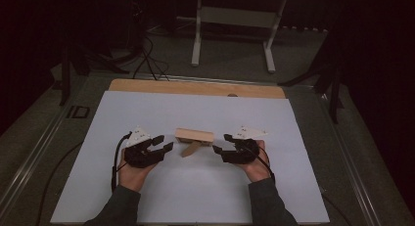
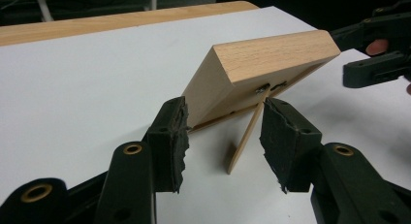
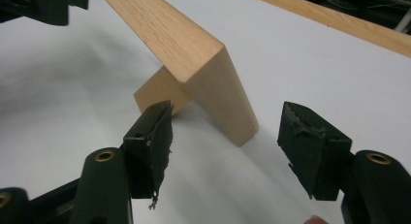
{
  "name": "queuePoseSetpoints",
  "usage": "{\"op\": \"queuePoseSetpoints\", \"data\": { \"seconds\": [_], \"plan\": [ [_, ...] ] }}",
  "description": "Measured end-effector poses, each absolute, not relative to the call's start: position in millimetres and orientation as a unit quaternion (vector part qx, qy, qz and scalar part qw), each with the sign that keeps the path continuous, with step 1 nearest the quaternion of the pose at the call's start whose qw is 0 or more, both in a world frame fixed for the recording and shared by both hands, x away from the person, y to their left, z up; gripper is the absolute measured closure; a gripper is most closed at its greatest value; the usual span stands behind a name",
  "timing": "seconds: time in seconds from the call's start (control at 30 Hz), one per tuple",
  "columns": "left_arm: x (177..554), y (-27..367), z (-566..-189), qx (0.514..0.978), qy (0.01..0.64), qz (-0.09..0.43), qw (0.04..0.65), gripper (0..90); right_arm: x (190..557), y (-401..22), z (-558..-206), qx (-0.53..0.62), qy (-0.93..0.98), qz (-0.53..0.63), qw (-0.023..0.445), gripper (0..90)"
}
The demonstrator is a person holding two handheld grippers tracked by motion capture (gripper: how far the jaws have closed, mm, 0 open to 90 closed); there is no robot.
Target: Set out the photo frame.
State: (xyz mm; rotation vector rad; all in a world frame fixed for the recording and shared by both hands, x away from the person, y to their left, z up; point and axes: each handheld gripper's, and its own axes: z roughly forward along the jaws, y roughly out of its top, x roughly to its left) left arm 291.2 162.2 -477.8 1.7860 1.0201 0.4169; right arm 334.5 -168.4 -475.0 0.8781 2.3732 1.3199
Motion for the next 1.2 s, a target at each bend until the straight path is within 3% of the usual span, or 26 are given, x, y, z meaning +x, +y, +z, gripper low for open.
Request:
{"op": "queuePoseSetpoints", "data": {
  "seconds": [0.37, 0.43, 0.53, 0.8, 1.2],
  "plan": [
    [296, 159, -480, 0.745, 0.416, 0.163, 0.495, 55.4, 339, -186, -468, 0.332, 0.792, 0.495, 0.132, 39.9],
    [297, 158, -481, 0.747, 0.413, 0.159, 0.496, 59.5, 342, -192, -465, 0.350, 0.777, 0.505, 0.139, 49.2],
    [297, 154, -481, 0.752, 0.409, 0.157, 0.493, 64.9, 345, -195, -464, 0.364, 0.768, 0.507, 0.147, 55.2],
    [301, 145, -483, 0.757, 0.408, 0.159, 0.485, 67.4, 354, -188, -467, 0.389, 0.753, 0.508, 0.157, 49.3],
    [307, 133, -488, 0.769, 0.402, 0.156, 0.472, 66.8, 371, -174, -474, 0.406, 0.754, 0.495, 0.146, 60.1]
  ]
}}
